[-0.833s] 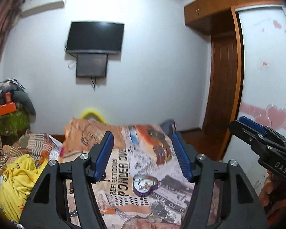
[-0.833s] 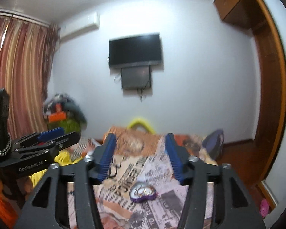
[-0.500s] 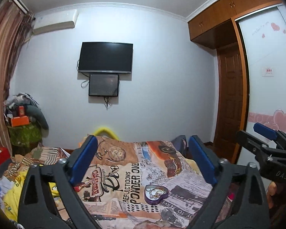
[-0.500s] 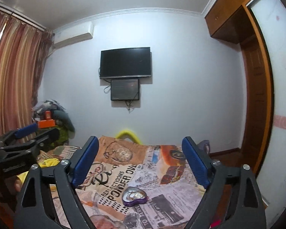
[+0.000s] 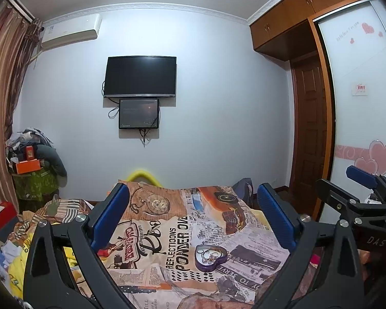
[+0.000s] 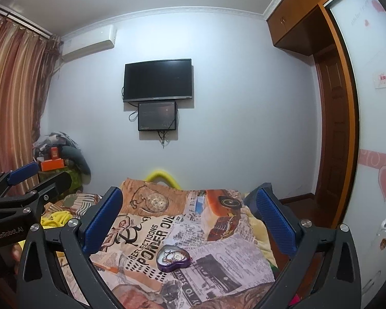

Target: Organize jewelry

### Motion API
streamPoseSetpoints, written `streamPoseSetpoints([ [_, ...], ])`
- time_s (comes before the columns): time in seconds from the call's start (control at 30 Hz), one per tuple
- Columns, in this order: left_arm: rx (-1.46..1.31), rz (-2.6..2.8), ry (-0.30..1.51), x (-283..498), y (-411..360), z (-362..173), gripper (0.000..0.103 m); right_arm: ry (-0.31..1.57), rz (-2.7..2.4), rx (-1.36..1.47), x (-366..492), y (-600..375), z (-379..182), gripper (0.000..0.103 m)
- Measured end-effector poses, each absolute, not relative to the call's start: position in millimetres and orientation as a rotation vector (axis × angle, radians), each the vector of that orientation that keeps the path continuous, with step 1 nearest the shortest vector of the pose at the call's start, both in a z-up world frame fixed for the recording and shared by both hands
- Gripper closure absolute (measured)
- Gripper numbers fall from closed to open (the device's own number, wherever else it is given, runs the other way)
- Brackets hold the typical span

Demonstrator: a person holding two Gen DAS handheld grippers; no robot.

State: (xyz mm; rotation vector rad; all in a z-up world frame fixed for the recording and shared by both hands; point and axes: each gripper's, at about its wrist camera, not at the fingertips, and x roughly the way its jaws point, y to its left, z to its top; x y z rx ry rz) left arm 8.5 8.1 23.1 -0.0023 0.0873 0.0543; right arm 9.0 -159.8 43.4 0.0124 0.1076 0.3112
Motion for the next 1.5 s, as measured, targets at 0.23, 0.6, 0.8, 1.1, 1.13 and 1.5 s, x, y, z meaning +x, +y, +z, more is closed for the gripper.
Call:
streamPoseSetpoints([
  [0.23, -0.006, 0.05, 0.107, 10.8, 6.0, 23.3, 0.003, 0.123, 0.312, 0.016, 9.7, -162.2, 40.7, 0.0],
  [0.6, -0.014, 0.046, 0.113, 12.8, 6.7, 24.0, 0.003, 0.138, 0.313, 0.016, 8.5, -163.3, 42.5, 0.0],
  [0.8, -0.018, 0.048, 0.117, 13.1, 9.1, 24.1, 0.003, 0.146, 0.316, 0.016, 8.4, -163.9, 43.0, 0.0],
  [1.1, -0.02, 0.042, 0.118, 14.0, 9.4, 24.6, 0.002, 0.146, 0.315, 0.018, 8.4, -164.4, 43.3, 0.0],
  [1.13, -0.021, 0.041, 0.118, 14.4, 9.7, 24.5, 0.002, 0.145, 0.315, 0.017, 8.4, -164.4, 43.2, 0.0],
  [1.5, -0.03, 0.033, 0.119, 14.8, 10.5, 25.6, 0.002, 0.149, 0.311, 0.02, 10.0, -166.4, 45.0, 0.0],
])
